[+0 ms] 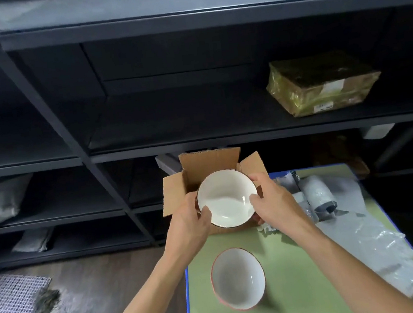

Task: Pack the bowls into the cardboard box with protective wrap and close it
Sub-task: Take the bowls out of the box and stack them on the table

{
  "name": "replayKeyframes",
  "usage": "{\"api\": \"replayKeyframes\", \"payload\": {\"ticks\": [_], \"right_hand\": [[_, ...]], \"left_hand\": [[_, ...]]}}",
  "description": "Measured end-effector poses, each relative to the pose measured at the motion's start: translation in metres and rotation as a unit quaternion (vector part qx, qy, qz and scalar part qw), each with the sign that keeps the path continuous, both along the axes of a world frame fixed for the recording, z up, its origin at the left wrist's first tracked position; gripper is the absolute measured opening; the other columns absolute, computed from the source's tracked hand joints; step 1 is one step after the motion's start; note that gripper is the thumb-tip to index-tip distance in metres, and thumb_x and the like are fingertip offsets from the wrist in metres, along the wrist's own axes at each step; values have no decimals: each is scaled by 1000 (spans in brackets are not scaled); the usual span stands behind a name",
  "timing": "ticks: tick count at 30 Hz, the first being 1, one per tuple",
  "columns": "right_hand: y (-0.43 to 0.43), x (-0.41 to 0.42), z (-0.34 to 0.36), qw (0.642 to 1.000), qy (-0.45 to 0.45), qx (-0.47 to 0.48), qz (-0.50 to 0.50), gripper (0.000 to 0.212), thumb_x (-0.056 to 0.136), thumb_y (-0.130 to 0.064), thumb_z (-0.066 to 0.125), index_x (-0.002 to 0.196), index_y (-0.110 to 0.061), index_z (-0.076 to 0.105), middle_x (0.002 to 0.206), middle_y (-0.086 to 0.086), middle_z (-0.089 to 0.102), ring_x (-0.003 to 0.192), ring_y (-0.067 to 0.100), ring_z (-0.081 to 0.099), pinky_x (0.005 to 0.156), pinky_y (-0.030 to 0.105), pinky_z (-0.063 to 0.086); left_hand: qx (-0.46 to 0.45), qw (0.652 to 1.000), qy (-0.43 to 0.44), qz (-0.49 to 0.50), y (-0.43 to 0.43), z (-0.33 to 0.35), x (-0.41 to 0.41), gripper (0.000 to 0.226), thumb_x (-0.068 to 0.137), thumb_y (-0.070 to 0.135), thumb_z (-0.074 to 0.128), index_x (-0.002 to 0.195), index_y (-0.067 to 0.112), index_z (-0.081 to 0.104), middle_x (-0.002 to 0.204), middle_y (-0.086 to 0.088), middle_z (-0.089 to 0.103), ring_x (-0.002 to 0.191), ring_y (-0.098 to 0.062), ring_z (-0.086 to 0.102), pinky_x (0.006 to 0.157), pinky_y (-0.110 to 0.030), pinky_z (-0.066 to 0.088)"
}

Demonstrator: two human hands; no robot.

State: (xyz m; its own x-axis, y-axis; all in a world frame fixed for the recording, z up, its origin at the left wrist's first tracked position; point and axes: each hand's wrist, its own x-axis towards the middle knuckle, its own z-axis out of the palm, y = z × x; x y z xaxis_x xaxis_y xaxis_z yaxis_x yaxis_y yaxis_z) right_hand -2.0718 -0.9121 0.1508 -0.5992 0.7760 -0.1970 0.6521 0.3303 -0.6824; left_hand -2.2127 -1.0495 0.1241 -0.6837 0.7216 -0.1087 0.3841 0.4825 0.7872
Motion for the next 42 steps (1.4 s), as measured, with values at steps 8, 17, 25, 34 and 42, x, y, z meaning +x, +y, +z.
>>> {"api": "replayKeyframes", "payload": {"ticks": [8, 17, 25, 34, 42], "right_hand": [[-29, 33, -22, 1000, -12, 6, 19, 38, 90, -18, 44, 122, -40, 44, 97, -6, 66, 88, 26, 67, 74, 38, 54], [-67, 62, -61, 997, -55, -8, 48, 30, 98, -18, 42, 125, -31, 41, 86, -4, 58, 74, 18, 58, 62, 37, 44], [-77, 69, -91, 995, -90, -25, 17, 34, 97, -16, 44, 128, -30, 42, 113, 2, 58, 94, 26, 60, 82, 41, 50], [-87, 68, -106, 992, -125, -16, 15, 34, 99, -15, 45, 131, -23, 42, 120, 6, 50, 98, 33, 60, 81, 42, 49], [-85, 69, -111, 989, -146, 6, 29, 31, 99, -16, 45, 129, -21, 41, 119, 6, 49, 94, 32, 61, 78, 42, 49]], "left_hand": [[-20, 999, -27, -27, -32, -5, 22, 25, 86, 23, 53, 107, 37, 51, 82, 6, 66, 71, -16, 67, 69, -40, 57], [-100, 992, -59, -44, -70, -46, 50, 15, 81, 23, 50, 90, 33, 44, 75, -3, 67, 71, -19, 62, 61, -38, 52], [-134, 987, -74, -50, -68, -72, 63, 20, 87, 22, 47, 106, 28, 46, 91, 3, 62, 81, -16, 63, 68, -34, 52], [-149, 987, -39, -48, -71, -84, 64, 25, 90, 21, 51, 114, 25, 48, 111, 9, 52, 89, -15, 59, 73, -33, 52], [-162, 984, -29, -73, -71, -92, 56, 28, 92, 28, 53, 119, 26, 47, 109, 10, 54, 92, -12, 58, 76, -32, 51]]}}
